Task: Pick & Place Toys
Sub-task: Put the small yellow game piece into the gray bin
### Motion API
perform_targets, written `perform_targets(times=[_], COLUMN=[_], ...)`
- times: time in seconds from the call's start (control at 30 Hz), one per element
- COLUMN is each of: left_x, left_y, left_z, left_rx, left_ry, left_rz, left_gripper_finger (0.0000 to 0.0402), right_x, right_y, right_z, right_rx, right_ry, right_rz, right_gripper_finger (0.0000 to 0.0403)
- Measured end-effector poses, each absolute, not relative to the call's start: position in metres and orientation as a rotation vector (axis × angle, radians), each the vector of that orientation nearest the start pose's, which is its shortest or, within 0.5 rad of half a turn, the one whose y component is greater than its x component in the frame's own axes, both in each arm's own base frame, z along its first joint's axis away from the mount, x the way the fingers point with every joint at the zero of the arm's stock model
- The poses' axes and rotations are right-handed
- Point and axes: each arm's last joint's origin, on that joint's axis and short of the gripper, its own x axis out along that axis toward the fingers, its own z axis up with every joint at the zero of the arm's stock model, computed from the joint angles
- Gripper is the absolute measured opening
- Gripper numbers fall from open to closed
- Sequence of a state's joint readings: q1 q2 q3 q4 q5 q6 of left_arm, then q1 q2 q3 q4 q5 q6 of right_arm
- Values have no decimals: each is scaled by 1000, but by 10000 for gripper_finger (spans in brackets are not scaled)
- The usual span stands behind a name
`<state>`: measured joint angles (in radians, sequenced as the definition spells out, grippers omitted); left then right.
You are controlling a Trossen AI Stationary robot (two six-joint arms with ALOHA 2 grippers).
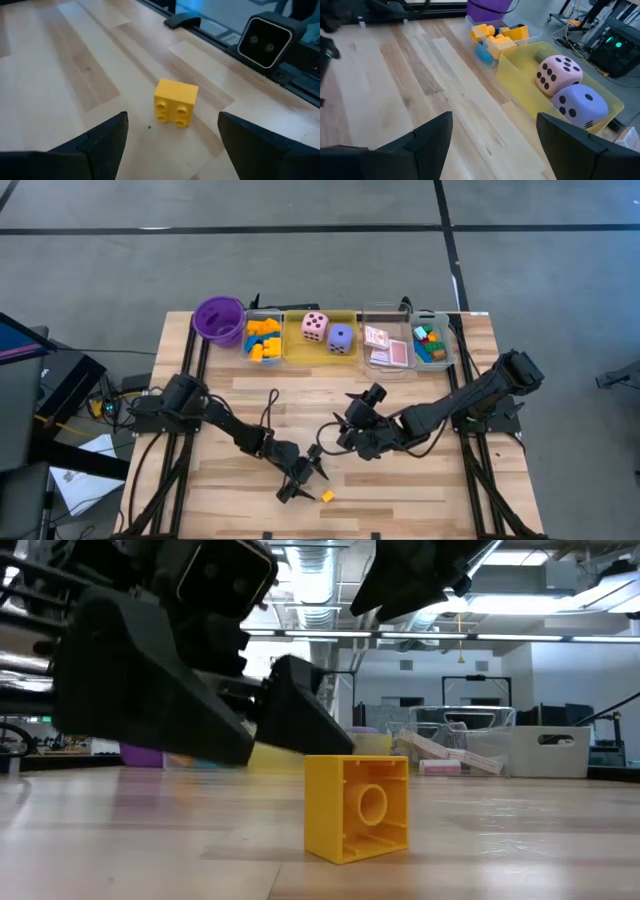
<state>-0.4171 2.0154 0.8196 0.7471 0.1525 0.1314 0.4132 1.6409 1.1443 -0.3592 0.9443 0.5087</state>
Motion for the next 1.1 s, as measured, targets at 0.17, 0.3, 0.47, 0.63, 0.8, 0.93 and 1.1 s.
perform_targets(times=[0.17,0.3,0.47,0.63,0.8,0.93,1.1], left_x=[336,336,343,354,357,357,357], left_y=[-154,-155,-158,-163,-164,-163,-163], left_z=[78,69,69,67,64,64,64], left_rx=[173,171,168,169,175,175,175], left_ry=[368,350,324,332,394,395,395], left_rz=[-618,-617,-617,-617,-617,-616,-616], left_gripper_finger=[299,299,298,298,298,289,257], right_x=[318,318,319,319,319,319,319], right_y=[116,116,115,115,115,115,115], right_z=[239,239,239,239,239,239,239], right_rx=[-66,-65,-65,-66,-67,-68,-69], right_ry=[519,519,519,518,519,520,520], right_rz=[-637,-639,-641,-642,-641,-641,-640], right_gripper_finger=[282,282,282,282,282,282,282])
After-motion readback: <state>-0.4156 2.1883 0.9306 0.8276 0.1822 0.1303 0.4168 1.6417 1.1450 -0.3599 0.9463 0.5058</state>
